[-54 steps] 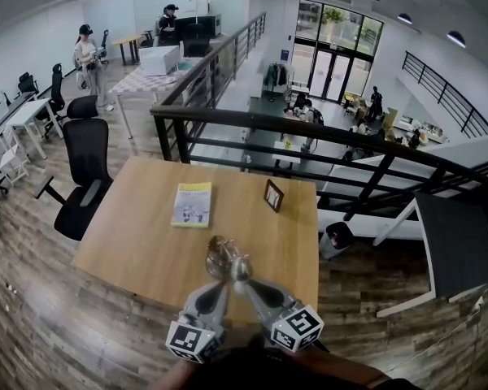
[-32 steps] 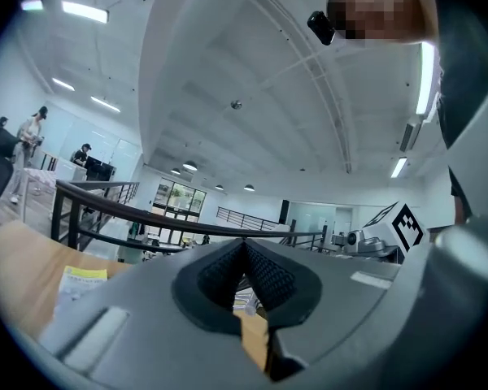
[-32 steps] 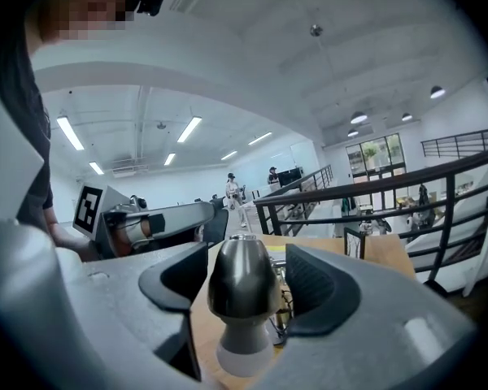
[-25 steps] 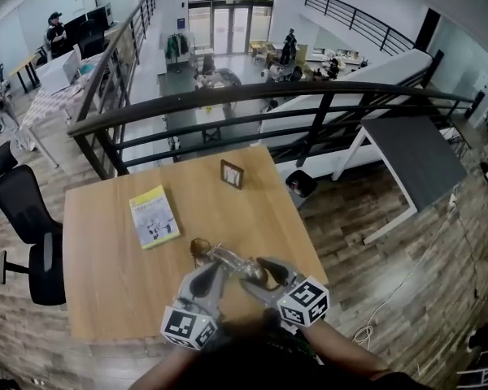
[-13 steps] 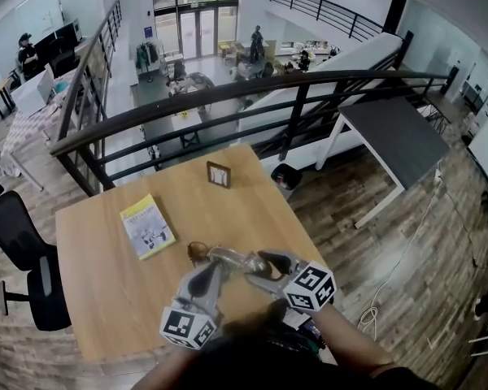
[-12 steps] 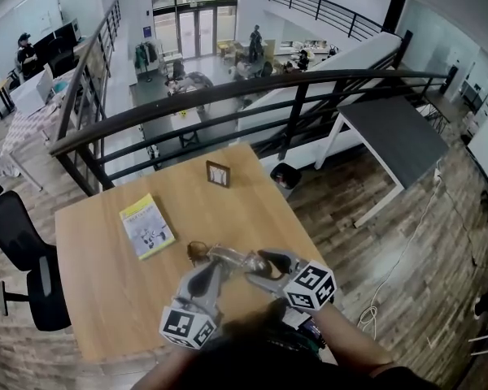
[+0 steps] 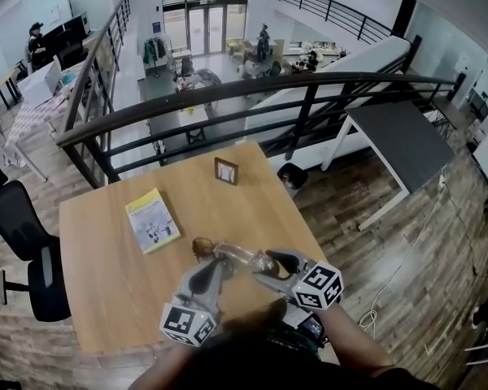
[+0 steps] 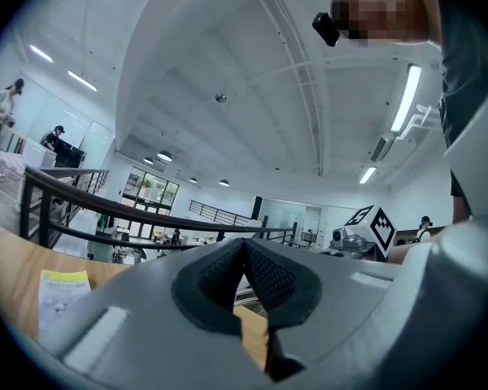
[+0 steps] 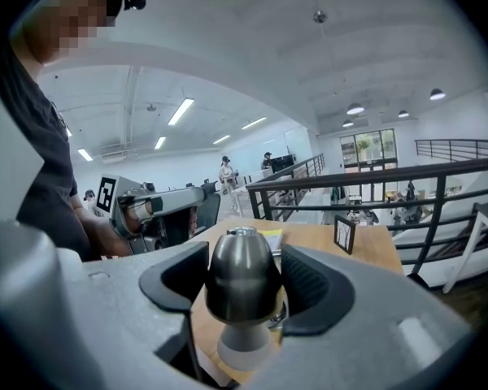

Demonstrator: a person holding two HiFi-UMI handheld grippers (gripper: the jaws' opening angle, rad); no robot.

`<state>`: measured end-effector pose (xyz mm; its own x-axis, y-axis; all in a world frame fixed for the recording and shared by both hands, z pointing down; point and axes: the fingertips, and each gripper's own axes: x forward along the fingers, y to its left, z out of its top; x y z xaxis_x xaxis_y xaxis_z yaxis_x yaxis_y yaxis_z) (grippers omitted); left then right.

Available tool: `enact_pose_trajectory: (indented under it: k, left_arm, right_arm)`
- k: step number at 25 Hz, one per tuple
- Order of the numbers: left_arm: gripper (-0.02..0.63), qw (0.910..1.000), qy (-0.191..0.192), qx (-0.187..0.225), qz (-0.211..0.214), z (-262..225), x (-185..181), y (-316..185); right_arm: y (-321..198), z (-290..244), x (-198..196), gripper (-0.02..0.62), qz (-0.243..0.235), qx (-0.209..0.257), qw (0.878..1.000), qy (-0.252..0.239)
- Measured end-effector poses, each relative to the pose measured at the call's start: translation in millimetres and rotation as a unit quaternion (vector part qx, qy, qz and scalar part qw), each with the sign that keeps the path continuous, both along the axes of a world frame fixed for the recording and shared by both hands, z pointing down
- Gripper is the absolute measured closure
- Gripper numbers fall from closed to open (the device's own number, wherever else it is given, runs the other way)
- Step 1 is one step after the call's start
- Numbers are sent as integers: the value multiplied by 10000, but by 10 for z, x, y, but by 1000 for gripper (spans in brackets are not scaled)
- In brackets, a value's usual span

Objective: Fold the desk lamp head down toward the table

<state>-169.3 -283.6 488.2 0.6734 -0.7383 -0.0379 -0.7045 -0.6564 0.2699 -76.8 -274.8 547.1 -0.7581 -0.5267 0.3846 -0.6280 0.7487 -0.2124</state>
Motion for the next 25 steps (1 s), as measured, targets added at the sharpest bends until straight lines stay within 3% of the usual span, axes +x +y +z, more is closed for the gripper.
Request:
enact_pose_trajectory:
  k: [12, 25]
  left_arm:
    - [606, 9998, -106, -112, -156, 73, 106, 32]
    - [606, 9974, -195, -438, -544, 204, 54, 136]
  right_arm:
    - [261, 610, 163, 324, -222, -404, 9975, 542]
    - [397, 1501, 175, 328, -643, -857, 9846, 1383]
